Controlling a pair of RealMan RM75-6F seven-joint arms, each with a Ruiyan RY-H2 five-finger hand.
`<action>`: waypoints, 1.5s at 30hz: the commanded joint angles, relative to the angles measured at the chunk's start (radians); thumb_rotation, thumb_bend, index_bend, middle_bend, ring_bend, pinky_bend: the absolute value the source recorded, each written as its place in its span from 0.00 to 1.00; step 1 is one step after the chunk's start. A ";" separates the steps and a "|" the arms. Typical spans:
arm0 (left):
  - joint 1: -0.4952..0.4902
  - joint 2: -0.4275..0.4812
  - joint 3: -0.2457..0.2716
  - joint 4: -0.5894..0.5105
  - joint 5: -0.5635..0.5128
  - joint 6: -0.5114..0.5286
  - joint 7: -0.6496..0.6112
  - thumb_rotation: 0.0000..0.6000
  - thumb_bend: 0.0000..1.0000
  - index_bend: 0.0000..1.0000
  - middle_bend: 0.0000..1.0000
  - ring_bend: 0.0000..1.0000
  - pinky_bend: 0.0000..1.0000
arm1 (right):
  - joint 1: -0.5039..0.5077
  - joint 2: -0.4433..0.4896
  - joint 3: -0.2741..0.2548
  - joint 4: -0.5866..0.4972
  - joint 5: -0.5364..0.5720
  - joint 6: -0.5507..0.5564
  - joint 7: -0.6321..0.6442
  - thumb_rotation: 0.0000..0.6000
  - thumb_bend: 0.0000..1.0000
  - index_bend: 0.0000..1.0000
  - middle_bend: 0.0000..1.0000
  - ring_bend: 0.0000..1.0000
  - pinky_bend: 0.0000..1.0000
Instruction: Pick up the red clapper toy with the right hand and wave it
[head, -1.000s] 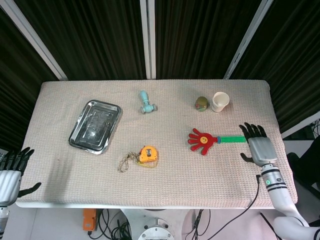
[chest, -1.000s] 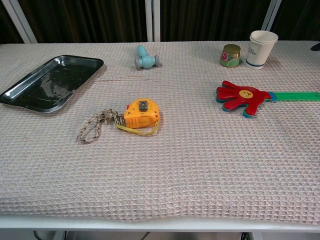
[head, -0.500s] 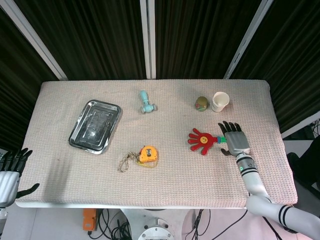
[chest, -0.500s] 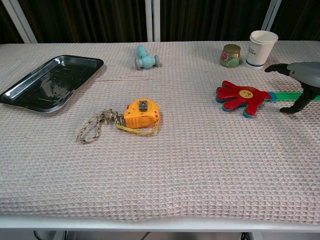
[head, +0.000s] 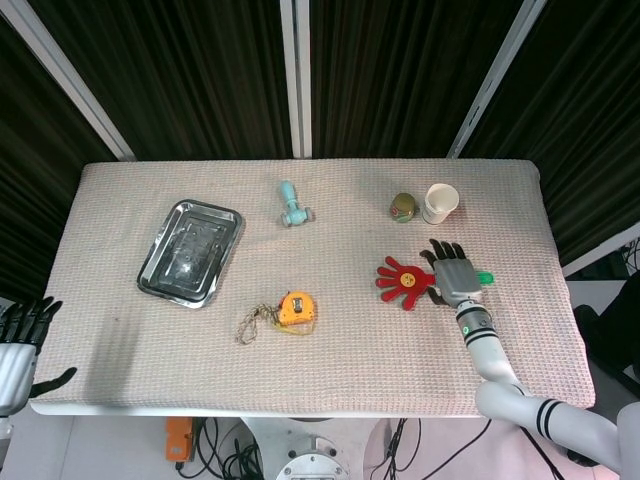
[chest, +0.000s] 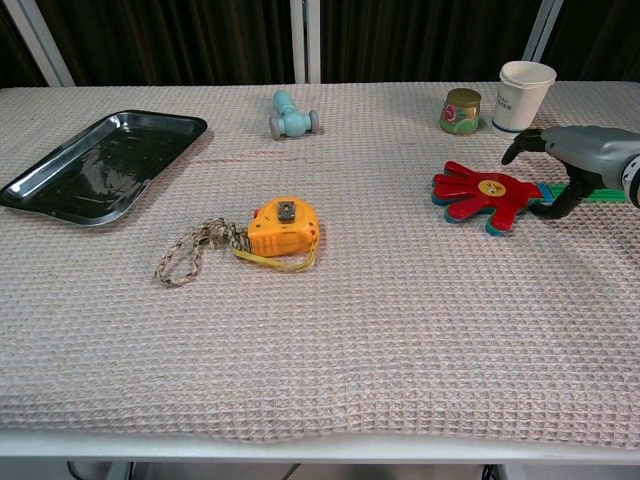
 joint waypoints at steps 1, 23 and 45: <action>0.001 0.000 0.000 0.003 -0.001 0.000 -0.003 1.00 0.11 0.09 0.04 0.00 0.00 | 0.003 -0.002 -0.002 0.002 0.003 0.006 -0.001 1.00 0.19 0.28 0.00 0.00 0.00; -0.002 -0.004 0.001 0.010 -0.004 -0.012 -0.012 1.00 0.11 0.09 0.04 0.00 0.00 | 0.025 0.015 -0.024 -0.024 0.031 0.021 -0.015 1.00 0.20 0.39 0.02 0.00 0.00; -0.005 -0.008 0.002 0.022 -0.008 -0.025 -0.031 1.00 0.11 0.09 0.04 0.00 0.00 | 0.012 -0.026 -0.020 0.014 0.000 0.096 0.041 1.00 0.33 0.68 0.32 0.04 0.01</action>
